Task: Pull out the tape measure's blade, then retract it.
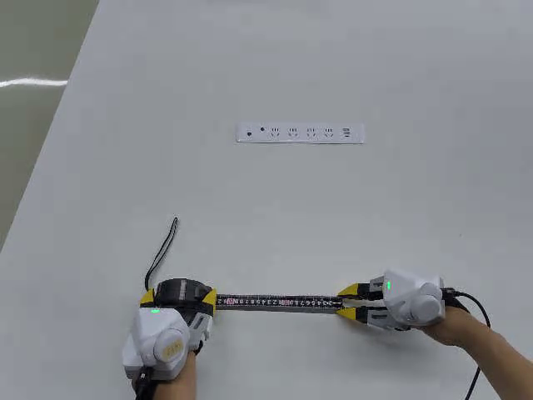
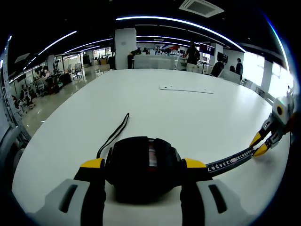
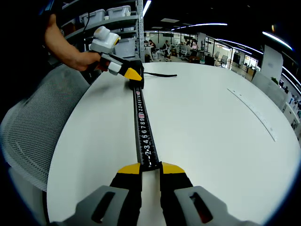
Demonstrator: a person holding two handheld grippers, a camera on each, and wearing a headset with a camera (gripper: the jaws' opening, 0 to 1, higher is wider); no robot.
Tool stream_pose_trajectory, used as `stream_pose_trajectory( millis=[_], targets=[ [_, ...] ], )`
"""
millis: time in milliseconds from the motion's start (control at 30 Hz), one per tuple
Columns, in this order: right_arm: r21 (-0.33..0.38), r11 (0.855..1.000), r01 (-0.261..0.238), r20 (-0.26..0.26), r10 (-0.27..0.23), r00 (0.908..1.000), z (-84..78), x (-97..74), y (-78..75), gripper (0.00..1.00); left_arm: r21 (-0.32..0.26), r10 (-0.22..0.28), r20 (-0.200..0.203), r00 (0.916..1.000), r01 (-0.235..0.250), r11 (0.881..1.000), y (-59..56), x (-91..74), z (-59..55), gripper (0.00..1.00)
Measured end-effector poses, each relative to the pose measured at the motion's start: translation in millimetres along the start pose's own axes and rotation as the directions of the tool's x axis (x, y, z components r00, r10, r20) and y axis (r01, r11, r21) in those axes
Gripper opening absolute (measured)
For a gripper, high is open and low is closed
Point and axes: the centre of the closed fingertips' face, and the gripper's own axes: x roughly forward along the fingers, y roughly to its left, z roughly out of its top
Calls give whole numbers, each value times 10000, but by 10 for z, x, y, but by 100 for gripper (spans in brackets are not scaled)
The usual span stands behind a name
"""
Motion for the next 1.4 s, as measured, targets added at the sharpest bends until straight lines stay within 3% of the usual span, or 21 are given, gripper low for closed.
stream_pose_trajectory(
  millis=[467, 1400],
  targets=[
    [-42, 9999, 128, -63, -128, 9999, 6, -11, -16, 12, -283, -168, 38, 9999, 169, 9995, 11, -18, 12, 61],
    [-202, 9997, 107, 74, -105, 9999, 209, 105, -10, 12, -490, -419, 14, 9991, 419, 9979, 23, -11, 8, 61]
  ],
)
